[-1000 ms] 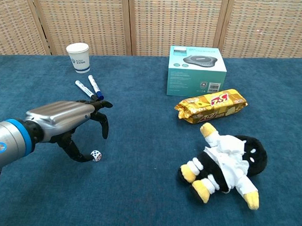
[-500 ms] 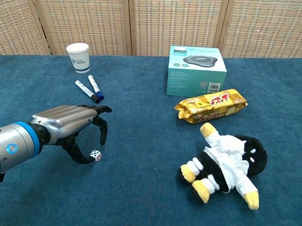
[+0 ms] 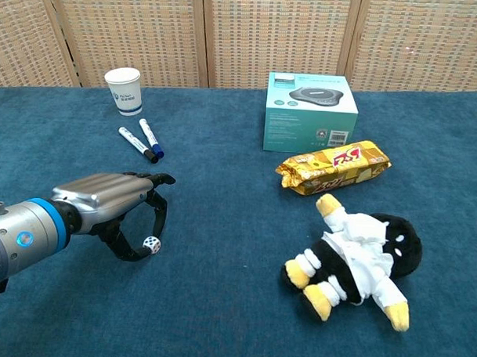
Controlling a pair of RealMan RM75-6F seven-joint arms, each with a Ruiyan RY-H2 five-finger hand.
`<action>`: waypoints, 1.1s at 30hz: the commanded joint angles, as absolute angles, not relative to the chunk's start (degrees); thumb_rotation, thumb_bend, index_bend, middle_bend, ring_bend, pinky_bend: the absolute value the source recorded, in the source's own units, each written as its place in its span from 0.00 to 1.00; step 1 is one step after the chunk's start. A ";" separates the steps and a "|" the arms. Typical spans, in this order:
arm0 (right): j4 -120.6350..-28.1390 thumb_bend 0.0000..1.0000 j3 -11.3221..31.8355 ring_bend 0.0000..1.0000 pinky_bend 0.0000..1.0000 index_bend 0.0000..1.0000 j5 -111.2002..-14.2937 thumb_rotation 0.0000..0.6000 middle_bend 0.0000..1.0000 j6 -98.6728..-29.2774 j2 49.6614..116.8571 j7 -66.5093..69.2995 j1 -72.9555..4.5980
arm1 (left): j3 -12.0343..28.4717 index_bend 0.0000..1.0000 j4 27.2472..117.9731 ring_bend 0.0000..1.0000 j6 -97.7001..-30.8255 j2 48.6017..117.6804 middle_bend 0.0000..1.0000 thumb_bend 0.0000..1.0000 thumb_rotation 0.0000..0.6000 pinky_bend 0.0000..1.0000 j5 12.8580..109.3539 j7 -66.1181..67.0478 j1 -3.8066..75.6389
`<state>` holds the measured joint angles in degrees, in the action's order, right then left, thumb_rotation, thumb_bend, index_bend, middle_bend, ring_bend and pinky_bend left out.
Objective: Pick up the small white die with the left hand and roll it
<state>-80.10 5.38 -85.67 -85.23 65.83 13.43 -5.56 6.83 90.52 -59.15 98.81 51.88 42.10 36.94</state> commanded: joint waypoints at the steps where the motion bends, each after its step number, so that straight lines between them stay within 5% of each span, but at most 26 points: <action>1: -80.06 0.00 5.40 0.00 0.00 0.06 -85.63 1.00 0.00 -85.18 65.82 13.54 -5.57 | 6.69 0.57 90.48 0.00 -59.34 98.88 0.00 0.37 1.00 0.00 51.49 42.21 37.19; 11: -79.91 0.00 5.44 0.00 0.00 0.06 -85.59 1.00 0.00 -85.22 65.74 14.06 -5.51 | 7.88 0.59 95.75 0.00 -62.20 94.96 0.00 0.38 1.00 0.00 52.05 41.75 37.52; 22: -80.22 0.00 5.36 0.00 0.00 0.06 -85.90 1.00 0.00 -85.65 65.50 14.39 -5.32 | 15.43 0.57 111.91 0.00 -68.78 81.69 0.00 0.37 1.00 0.00 54.54 38.77 36.91; 27: -80.28 0.00 5.32 0.00 0.00 0.06 -86.05 1.00 0.00 -85.90 65.44 14.39 -5.21 | 15.88 0.01 114.65 0.00 -69.15 78.99 0.00 0.33 1.00 0.00 54.06 37.84 36.97; 33: -80.37 0.00 5.24 0.00 0.00 0.06 -86.23 1.00 0.00 -85.82 65.48 14.25 -5.29 | 15.76 0.00 115.24 0.00 -69.23 77.44 0.00 0.33 1.00 0.00 54.65 35.04 36.66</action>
<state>-80.37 5.24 -86.23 -85.82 65.48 14.26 -5.29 15.84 115.03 -69.21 77.93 54.53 35.47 36.78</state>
